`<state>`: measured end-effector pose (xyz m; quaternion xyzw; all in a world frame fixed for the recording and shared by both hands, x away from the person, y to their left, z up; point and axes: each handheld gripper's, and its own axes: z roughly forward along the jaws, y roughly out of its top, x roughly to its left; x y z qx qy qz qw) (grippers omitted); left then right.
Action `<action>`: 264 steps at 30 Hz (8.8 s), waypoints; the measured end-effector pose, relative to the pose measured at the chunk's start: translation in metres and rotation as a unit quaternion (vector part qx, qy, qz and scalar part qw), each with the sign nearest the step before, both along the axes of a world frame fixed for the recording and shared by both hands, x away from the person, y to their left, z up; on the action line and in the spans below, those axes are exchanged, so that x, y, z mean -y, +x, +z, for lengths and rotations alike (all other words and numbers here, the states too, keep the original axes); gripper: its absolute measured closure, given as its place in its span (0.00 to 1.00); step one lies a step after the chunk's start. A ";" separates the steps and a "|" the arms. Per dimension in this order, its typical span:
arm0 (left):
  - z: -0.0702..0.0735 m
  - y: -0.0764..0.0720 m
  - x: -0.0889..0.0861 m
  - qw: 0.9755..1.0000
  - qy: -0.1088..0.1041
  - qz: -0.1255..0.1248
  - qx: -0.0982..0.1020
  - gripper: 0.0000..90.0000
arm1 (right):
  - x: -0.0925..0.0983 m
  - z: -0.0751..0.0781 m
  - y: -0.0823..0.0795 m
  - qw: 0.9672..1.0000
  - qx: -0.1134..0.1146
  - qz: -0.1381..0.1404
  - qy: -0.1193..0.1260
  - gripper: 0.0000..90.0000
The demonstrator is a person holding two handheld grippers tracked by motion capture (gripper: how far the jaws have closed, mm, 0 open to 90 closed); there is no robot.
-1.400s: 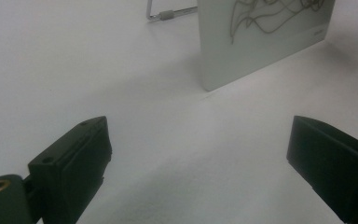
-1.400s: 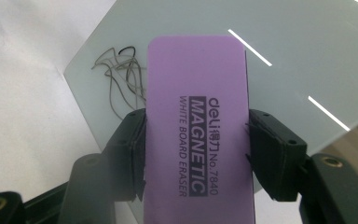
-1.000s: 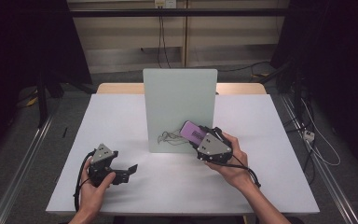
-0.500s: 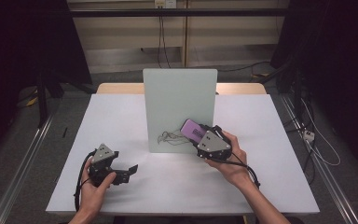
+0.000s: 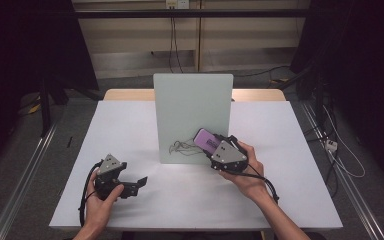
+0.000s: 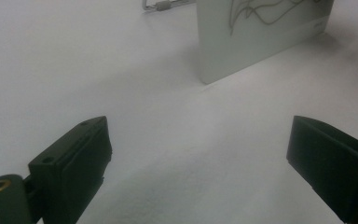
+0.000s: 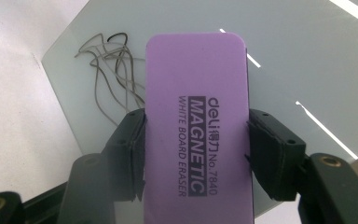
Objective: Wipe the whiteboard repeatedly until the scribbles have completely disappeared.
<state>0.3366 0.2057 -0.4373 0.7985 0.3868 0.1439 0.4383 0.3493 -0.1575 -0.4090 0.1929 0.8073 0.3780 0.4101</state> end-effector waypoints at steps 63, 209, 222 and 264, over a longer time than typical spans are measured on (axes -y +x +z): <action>-0.001 0.001 -0.002 1.000 0.001 0.000 -0.008 0.07 | -0.007 -0.005 0.003 1.000 -0.026 0.005 0.009 0.47; -0.001 0.001 0.001 1.000 0.004 -0.005 -0.005 0.08 | -0.116 -0.023 0.028 0.991 -0.083 0.101 0.023 0.47; 0.000 0.001 0.000 1.000 0.002 -0.008 -0.005 0.08 | -0.143 -0.028 0.032 0.986 -0.103 0.131 0.014 0.47; -0.002 0.000 0.002 1.000 0.008 -0.008 -0.007 0.08 | -0.048 -0.013 0.016 0.998 -0.041 0.054 0.018 0.47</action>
